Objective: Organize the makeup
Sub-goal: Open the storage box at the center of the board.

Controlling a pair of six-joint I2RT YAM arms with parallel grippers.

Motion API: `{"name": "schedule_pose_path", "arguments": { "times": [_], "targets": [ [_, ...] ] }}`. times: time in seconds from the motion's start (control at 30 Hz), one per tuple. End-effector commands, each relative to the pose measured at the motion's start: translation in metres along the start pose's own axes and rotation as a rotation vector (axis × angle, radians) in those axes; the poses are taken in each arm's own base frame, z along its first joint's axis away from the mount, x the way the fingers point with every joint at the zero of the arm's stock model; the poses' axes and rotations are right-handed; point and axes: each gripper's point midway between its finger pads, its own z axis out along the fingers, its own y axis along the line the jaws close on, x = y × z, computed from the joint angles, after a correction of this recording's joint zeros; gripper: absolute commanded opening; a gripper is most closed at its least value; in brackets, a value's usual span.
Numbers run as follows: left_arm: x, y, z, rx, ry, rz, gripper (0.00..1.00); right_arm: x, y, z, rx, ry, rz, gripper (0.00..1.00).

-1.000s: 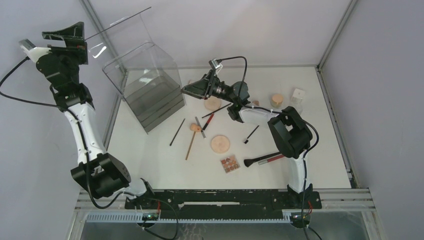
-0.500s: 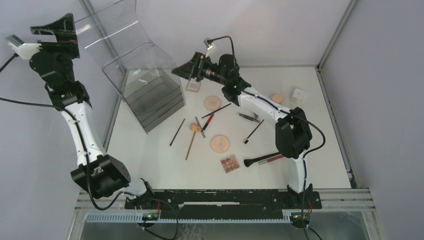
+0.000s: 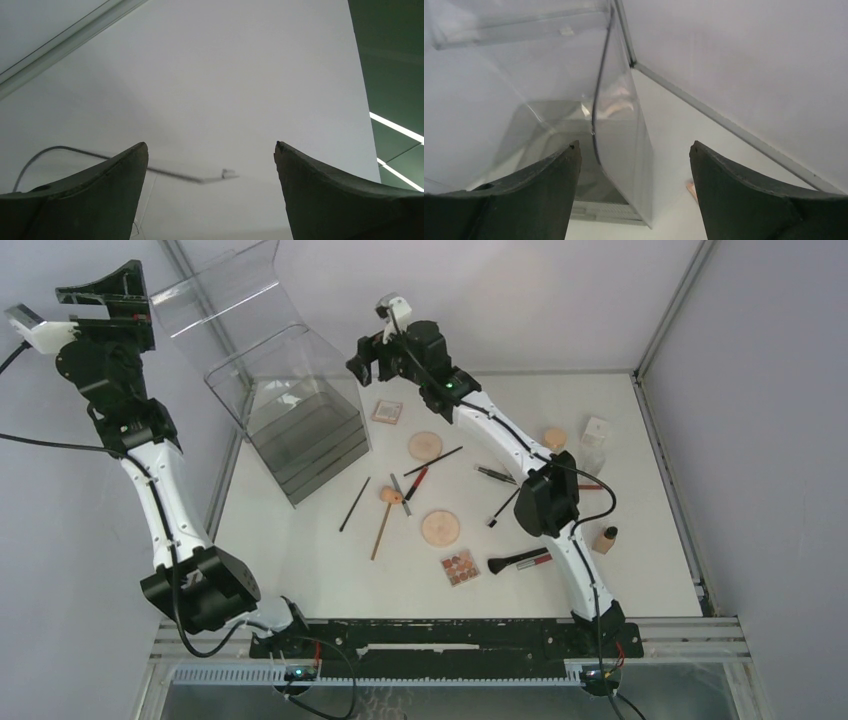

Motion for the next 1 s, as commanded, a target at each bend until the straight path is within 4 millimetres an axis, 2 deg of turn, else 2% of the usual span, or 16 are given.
{"name": "schedule_pose_path", "arguments": {
  "times": [0.0,0.2,0.33,0.5,0.63,0.73,0.83,0.97],
  "targets": [
    [-0.015,-0.033,-0.002,0.079,-0.035,0.047,0.99,0.011,0.001,0.005,-0.018,0.032,-0.113,0.86],
    [-0.016,-0.036,-0.015,0.040,-0.036,0.103,1.00,0.025,0.009,0.011,-0.053,0.043,-0.087,0.81],
    [-0.017,-0.036,-0.035,-0.022,-0.033,0.161,1.00,0.029,0.015,0.016,-0.071,0.031,-0.085,0.66],
    [-0.014,-0.025,-0.061,-0.110,-0.030,0.232,1.00,0.016,0.021,0.029,-0.059,-0.037,-0.123,0.60],
    [-0.019,-0.024,-0.083,-0.169,-0.049,0.297,1.00,0.020,0.020,0.034,-0.064,-0.049,-0.117,0.45],
    [-0.023,-0.029,-0.091,-0.187,-0.055,0.331,1.00,0.028,0.024,0.035,-0.083,-0.037,-0.118,0.34],
    [-0.020,-0.034,-0.096,-0.178,-0.038,0.338,1.00,0.031,0.032,0.036,-0.111,-0.033,-0.121,0.22],
    [-0.013,-0.039,-0.111,-0.166,-0.014,0.344,1.00,0.031,0.040,0.034,-0.115,-0.028,-0.145,0.02]
  ]
}}
